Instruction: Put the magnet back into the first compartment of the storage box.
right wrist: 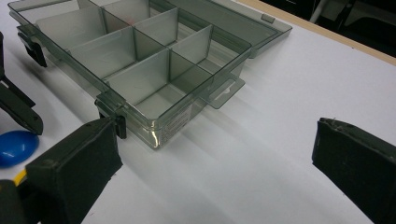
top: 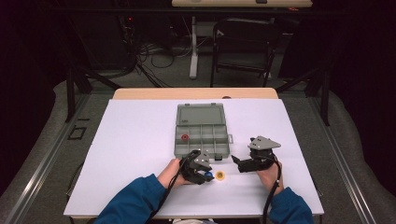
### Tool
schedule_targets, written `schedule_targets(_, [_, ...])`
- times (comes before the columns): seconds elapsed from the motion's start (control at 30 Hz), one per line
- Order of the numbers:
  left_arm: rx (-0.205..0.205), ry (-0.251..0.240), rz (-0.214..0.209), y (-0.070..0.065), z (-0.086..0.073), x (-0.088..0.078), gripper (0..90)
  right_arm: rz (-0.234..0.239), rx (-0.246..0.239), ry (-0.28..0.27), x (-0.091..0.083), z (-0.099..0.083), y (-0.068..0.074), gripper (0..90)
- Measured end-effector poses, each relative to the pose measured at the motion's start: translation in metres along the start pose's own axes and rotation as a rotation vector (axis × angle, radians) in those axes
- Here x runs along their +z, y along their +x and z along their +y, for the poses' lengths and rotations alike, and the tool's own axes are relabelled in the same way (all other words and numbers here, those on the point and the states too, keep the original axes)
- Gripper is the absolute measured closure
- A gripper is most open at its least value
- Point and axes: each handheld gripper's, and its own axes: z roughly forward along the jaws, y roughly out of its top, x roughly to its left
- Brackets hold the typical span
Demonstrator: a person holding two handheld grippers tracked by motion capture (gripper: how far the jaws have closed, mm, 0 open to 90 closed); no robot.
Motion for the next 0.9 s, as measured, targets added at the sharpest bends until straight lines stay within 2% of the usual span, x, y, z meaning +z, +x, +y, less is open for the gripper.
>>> schedule_targets(0.27, [-0.010, 0.005, -0.002, 0.0015, -0.0007, 0.0001, 56.0, 0.000, -0.001, 0.000, 0.0000, 0.0000, 0.0001, 0.0])
schedule_targets(0.37, [-0.014, 0.002, -0.007, 0.0023, -0.0012, 0.0001, 56.5, 0.000, -0.001, 0.000, 0.0000, 0.0000, 0.0001, 0.0])
schedule_targets(0.47, [-0.008, -0.002, -0.004, 0.0026, -0.0018, -0.0005, 61.2, -0.001, 0.001, 0.000, -0.0001, 0.0001, 0.0002, 0.0])
schedule_targets(0.6, [0.006, -0.001, 0.008, 0.0006, -0.0015, -0.0015, 61.5, -0.001, 0.000, 0.000, -0.0002, 0.0000, 0.0000, 0.0])
schedule_targets(0.9, [0.005, -0.011, 0.020, 0.0010, -0.0024, -0.0085, 61.6, -0.002, 0.000, 0.000, -0.0005, 0.0000, -0.0003, 0.0])
